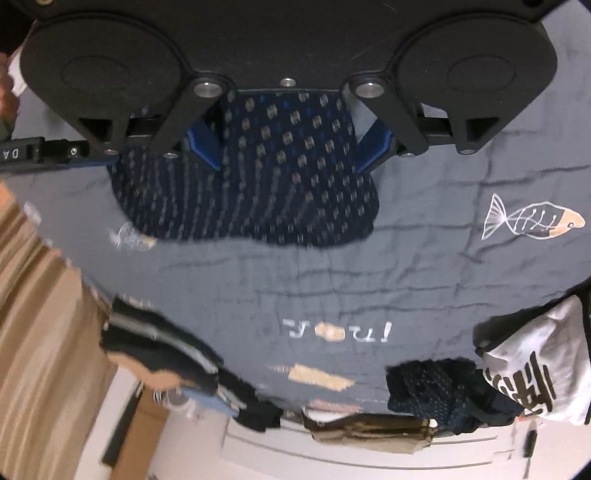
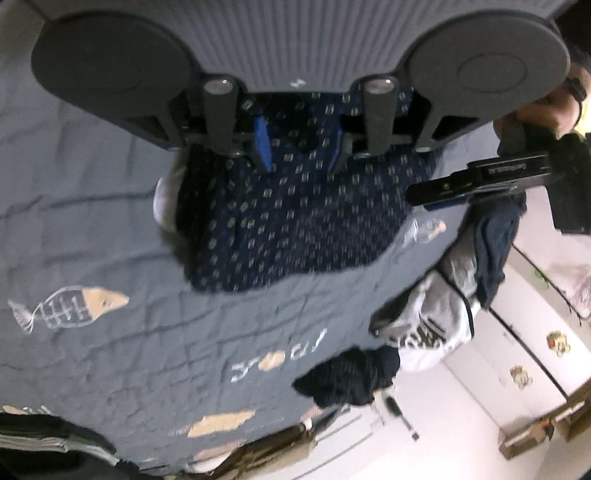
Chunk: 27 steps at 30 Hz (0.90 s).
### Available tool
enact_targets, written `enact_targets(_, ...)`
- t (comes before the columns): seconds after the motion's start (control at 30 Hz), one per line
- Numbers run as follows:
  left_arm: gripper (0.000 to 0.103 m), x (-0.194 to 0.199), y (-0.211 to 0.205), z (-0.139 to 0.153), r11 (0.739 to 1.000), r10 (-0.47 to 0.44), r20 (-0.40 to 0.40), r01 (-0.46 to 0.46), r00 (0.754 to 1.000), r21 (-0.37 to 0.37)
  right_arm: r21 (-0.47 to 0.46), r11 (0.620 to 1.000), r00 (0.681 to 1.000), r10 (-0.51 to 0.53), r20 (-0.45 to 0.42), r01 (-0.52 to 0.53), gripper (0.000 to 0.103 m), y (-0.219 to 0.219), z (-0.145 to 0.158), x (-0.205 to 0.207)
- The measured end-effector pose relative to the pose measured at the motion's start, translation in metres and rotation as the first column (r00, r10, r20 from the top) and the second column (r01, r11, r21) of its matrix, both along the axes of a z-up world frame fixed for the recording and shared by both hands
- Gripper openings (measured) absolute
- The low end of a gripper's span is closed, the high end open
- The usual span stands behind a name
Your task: Fold clothes
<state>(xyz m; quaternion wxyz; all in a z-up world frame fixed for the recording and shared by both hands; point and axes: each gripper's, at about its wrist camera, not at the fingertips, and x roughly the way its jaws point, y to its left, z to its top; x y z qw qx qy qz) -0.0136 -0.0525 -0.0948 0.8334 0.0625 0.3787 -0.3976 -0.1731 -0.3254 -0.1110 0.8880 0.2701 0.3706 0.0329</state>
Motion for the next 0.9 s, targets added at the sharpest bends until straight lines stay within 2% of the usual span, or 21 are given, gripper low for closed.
enact_targets(0.1,0.051,0.003,-0.002,-0.013,1.0,-0.011,-0.02,0.011,1.0,0.012,-0.046,0.999,0.999,0.026,-0.02,-0.027,0.033,0.009,-0.009,0.001)
enact_targets(0.17,0.026,0.014,0.002,-0.017,1.0,0.008,-0.068,-0.01,0.998,-0.029,-0.074,0.997,0.999,0.034,-0.037,-0.036,0.033,0.011,-0.015,0.001)
enact_targets(0.23,0.015,0.026,0.01,-0.013,0.995,0.042,-0.104,-0.051,0.994,-0.09,-0.082,0.996,0.998,0.037,-0.045,-0.041,0.033,0.01,-0.021,0.002)
enact_targets(0.3,0.001,0.035,0.02,-0.005,0.987,0.112,-0.065,-0.118,0.992,-0.106,-0.072,0.997,0.999,0.032,-0.044,-0.035,0.033,0.007,-0.024,0.002)
enact_targets(0.33,0.002,0.039,0.025,-0.002,0.982,0.149,-0.041,-0.152,0.988,-0.112,-0.063,0.998,0.999,0.027,-0.043,-0.03,0.032,0.006,-0.024,0.002)
enact_targets(0.37,0.002,0.044,0.028,-0.002,0.979,0.158,-0.051,-0.163,0.986,-0.119,-0.055,0.998,0.999,0.022,-0.042,-0.024,0.032,0.005,-0.025,0.002)
enact_targets(0.47,0.002,0.048,0.03,-0.004,0.98,0.125,-0.125,-0.142,0.984,-0.139,-0.042,0.999,0.999,0.013,-0.043,-0.015,0.032,0.004,-0.025,0.002)
enact_targets(0.53,0.002,0.039,0.028,0.001,0.985,0.095,-0.088,-0.107,0.992,-0.137,-0.039,0.999,0.999,0.019,-0.045,-0.021,0.033,0.002,-0.023,0.003)
enact_targets(0.6,0.004,0.032,0.031,0.006,0.983,0.102,-0.067,-0.111,0.993,-0.146,-0.029,0.999,0.999,0.023,-0.044,-0.024,0.033,0.0,-0.021,0.002)
enact_targets(0.63,0.009,0.03,0.034,0.008,0.982,0.098,-0.088,-0.111,0.991,-0.153,-0.022,0.999,0.999,0.024,-0.043,-0.025,0.033,-0.002,-0.02,0.002)
enact_targets(0.67,0.026,0.028,0.038,0.009,0.981,0.091,-0.115,-0.109,0.989,-0.158,-0.016,1.0,0.999,0.024,-0.042,-0.025,0.033,-0.003,-0.018,0.001)
enact_targets(0.7,0.038,0.027,0.039,0.01,0.982,0.08,-0.131,-0.101,0.988,-0.16,-0.011,1.0,0.999,0.02,-0.041,-0.02,0.033,-0.004,-0.016,0.0)
enact_targets(0.73,0.057,0.021,0.042,0.012,0.981,0.075,-0.122,-0.095,0.99,-0.167,-0.006,1.0,0.999,0.015,-0.04,-0.015,0.033,-0.005,-0.013,-0.002)
enact_targets(0.77,0.063,0.014,0.044,0.013,0.981,0.076,-0.102,-0.092,0.992,-0.169,-0.004,1.0,0.999,0.007,-0.037,-0.008,0.033,-0.004,-0.011,-0.004)
enact_targets(0.8,0.064,0.008,0.045,0.014,0.982,0.078,-0.08,-0.091,0.994,-0.167,-0.002,1.0,0.999,0.0,-0.035,0.0,0.033,-0.004,-0.008,-0.007)
enact_targets(0.9,0.064,-0.003,0.046,0.011,0.985,0.074,-0.096,-0.088,0.993,-0.151,-0.004,1.0,1.0,-0.011,-0.026,0.011,0.033,0.003,-0.004,-0.021)
